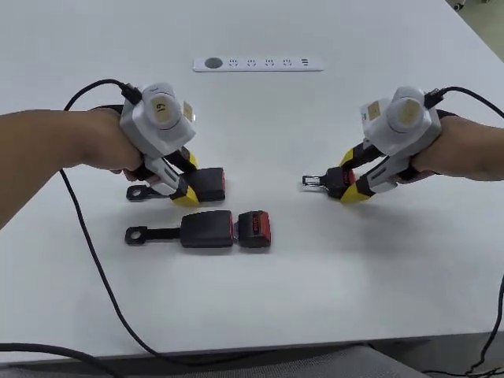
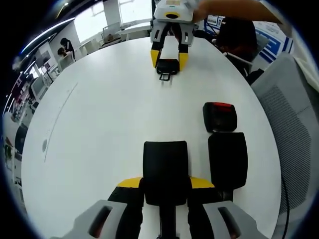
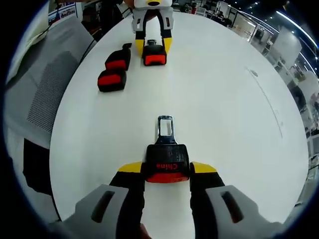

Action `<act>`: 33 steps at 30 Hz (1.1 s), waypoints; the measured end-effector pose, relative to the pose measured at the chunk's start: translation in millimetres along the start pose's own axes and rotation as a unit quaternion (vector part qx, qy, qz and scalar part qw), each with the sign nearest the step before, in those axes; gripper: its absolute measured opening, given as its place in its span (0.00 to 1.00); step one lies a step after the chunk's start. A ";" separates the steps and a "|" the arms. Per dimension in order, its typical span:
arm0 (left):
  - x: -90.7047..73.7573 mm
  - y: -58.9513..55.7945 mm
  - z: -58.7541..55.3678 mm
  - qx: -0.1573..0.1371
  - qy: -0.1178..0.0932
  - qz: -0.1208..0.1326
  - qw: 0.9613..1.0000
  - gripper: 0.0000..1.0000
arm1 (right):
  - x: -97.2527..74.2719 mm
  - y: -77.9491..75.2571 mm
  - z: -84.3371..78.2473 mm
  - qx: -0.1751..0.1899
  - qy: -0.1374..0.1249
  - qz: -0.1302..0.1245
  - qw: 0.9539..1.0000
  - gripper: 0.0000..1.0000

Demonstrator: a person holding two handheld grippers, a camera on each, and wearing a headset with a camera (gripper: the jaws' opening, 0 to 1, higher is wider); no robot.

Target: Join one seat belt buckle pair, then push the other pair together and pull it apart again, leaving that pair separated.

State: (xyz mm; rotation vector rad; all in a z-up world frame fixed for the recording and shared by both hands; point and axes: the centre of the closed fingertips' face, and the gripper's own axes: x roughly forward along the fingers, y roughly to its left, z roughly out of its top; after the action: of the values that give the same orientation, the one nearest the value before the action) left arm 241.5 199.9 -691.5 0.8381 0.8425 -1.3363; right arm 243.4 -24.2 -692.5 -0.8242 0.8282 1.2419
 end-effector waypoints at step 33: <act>-98.2 -70.4 -29.6 -0.115 -0.119 0.168 0.972 0.76 | -36.3 89.3 75.1 0.038 -0.125 -0.093 0.987 0.57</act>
State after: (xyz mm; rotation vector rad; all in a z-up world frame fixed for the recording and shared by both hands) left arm 165.2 267.6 -620.3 0.5922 0.6189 -0.9941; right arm 156.6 37.4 -632.4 -0.6527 0.5778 1.1143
